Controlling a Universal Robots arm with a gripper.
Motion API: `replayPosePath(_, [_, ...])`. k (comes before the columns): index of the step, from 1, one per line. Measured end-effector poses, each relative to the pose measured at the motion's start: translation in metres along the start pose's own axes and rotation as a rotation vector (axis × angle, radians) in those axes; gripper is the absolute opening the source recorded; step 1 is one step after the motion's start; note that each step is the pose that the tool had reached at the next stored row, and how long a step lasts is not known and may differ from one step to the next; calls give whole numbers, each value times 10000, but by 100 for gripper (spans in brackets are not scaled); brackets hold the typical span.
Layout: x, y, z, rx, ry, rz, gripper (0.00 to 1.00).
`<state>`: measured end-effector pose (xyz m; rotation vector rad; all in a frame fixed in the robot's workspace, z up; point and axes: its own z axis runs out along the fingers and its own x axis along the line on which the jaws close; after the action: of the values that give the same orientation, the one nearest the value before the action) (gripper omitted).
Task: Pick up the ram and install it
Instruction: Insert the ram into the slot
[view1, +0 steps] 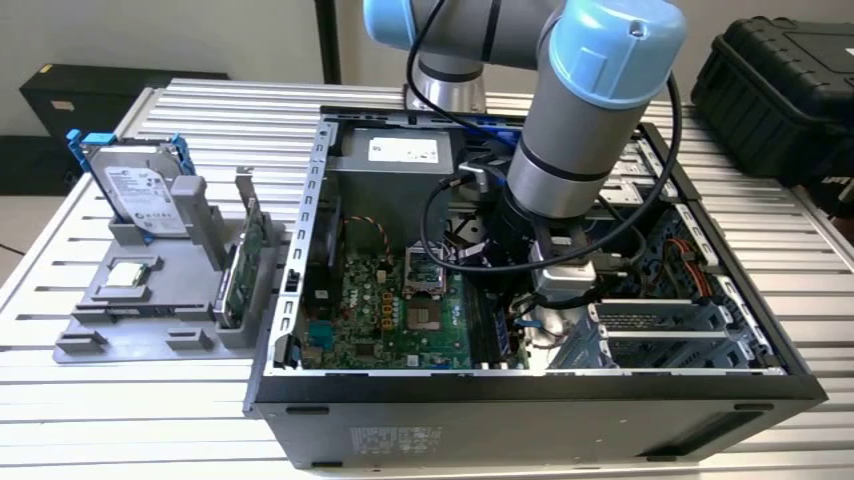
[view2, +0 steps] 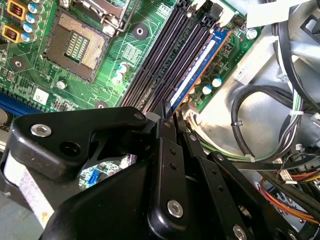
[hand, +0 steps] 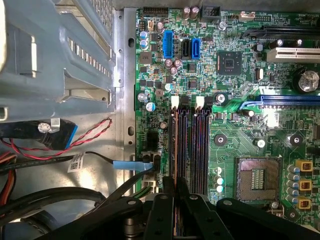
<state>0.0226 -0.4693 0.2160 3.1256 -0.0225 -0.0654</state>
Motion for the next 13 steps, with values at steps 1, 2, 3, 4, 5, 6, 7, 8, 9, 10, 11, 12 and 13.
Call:
replayPosePath(1, [0, 0, 1, 1, 0, 0, 0])
replayPosePath(2, [0, 0, 1, 1, 0, 0, 0])
replayPosePath(3, [0, 0, 1, 1, 1, -1, 0])
replayPosePath(4, [1, 0, 1, 2, 1, -2, 0])
replayPosePath(5, [1, 0, 1, 2, 1, -2, 0])
replayPosePath(6, [1, 0, 2, 1, 1, -2, 0])
replayPosePath(7, [1, 0, 3, 2, 1, -2, 0])
replayPosePath(8, [1, 0, 4, 2, 1, -2, 0])
replayPosePath(9, [1, 0, 6, 2, 1, -2, 0])
replayPosePath(10, [1, 0, 9, 3, 1, -2, 0])
replayPosePath(11, [1, -1, 13, 4, 1, -2, 0])
replayPosePath(12, [2, -1, 18, 3, 1, -2, 0])
replayPosePath(13, [2, -1, 23, 1, 0, -2, 0])
